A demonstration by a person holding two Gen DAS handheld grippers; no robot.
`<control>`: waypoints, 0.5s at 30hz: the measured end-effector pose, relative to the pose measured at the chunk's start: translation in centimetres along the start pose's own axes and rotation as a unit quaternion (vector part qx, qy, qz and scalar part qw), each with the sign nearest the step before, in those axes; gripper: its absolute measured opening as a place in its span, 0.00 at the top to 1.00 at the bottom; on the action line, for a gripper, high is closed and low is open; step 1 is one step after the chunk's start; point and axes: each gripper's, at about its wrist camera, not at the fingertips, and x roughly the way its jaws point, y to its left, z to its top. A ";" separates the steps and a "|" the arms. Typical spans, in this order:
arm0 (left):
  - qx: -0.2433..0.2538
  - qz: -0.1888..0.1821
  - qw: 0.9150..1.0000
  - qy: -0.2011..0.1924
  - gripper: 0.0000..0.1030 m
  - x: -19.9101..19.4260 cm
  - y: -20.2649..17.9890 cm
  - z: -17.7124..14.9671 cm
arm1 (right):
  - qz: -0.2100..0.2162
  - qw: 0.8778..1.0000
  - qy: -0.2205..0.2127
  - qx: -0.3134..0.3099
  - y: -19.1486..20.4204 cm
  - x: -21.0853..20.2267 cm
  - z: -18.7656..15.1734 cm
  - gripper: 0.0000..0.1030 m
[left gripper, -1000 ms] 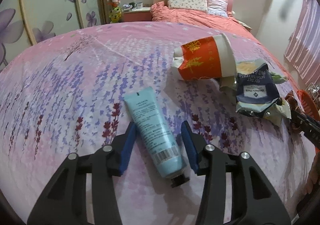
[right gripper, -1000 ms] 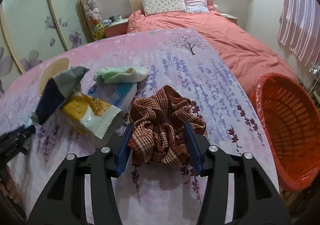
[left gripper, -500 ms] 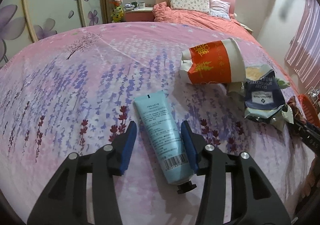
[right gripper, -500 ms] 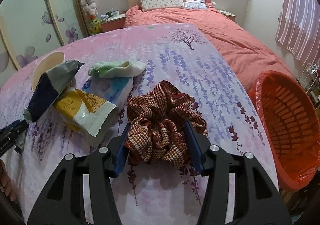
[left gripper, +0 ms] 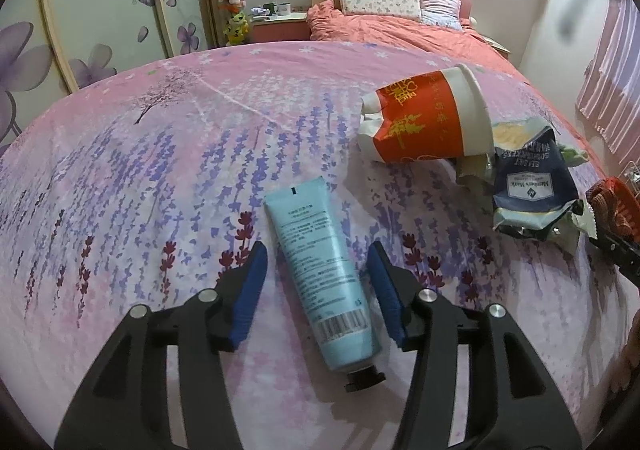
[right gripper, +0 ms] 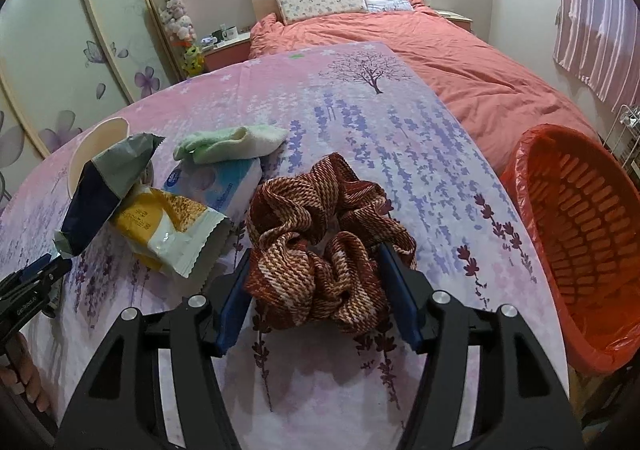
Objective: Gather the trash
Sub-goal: 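Grasp the brown knit cloth with the right tool while the left tool straddles the blue tube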
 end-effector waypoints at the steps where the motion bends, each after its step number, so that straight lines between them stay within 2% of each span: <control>1: 0.000 -0.002 1.000 0.000 0.46 0.0 0.0 0.0 | 0.001 1.000 0.000 0.000 0.0 0.0 0.0 0.40; 11: 0.006 -0.010 1.000 0.002 0.40 0.2 -0.6 0.0 | 0.009 1.000 -0.001 0.006 -0.4 -0.3 0.0 0.39; 14: 0.009 -0.028 1.000 0.000 0.39 0.2 -0.3 0.0 | 0.003 1.000 0.000 0.002 -0.4 -0.3 -0.1 0.39; 15: 0.024 -0.034 0.999 0.001 0.39 0.1 -0.1 -0.1 | 0.000 1.000 0.001 0.000 -0.3 -0.3 -0.1 0.39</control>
